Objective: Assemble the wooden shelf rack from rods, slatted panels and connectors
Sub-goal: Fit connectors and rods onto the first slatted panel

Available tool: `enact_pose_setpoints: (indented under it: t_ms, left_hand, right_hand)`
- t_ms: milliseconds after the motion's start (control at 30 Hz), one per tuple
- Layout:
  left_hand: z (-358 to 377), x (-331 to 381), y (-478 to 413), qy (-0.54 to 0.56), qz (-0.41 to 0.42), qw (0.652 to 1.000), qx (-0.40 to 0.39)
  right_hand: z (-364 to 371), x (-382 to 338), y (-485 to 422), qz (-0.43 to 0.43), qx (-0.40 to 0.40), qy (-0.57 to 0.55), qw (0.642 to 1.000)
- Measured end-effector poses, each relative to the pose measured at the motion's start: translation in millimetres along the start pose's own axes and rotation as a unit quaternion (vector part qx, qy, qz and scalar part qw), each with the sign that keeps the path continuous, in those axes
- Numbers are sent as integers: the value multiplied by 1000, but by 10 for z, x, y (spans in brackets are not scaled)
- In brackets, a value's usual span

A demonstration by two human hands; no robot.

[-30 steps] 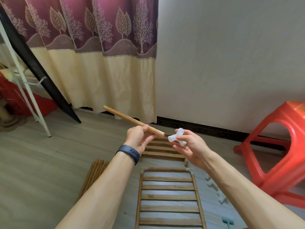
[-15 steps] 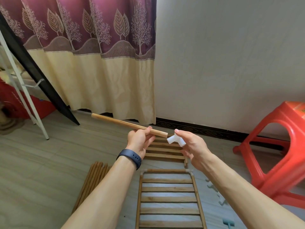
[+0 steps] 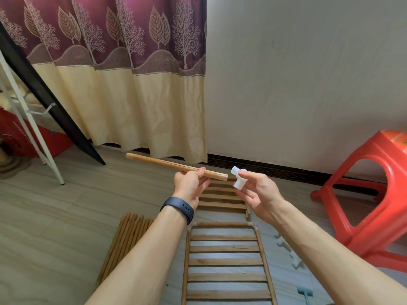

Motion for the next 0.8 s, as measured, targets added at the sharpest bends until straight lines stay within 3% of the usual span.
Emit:
enact_pose_setpoints:
  t_ms: [100,267,567,800]
  left_hand:
    - [8,-9,-1,-1,0,1000,2]
    - [2,8,9,6,4,1000,10]
    - [-26,31,8,24,18,999,24]
    - [104,23,84,16,64,998,13]
  right_hand:
    - [-28,3,-28,-5,18,29,999]
    - [-9,-7,-42,-8,-13,-64,998]
    - [82,16,-5,-3,-46,-92,995]
    - [183,43,-16,-17,-56,-66,996]
Point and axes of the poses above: each hand's wrist, its own y-axis away from the middle knuckle, its own z-axis out of the palm, x = y × z, the point moved 10 cm from there along -y, towards the middle knuckle, and after that the axes turned 9 degrees about z, right-handed, at the moved point
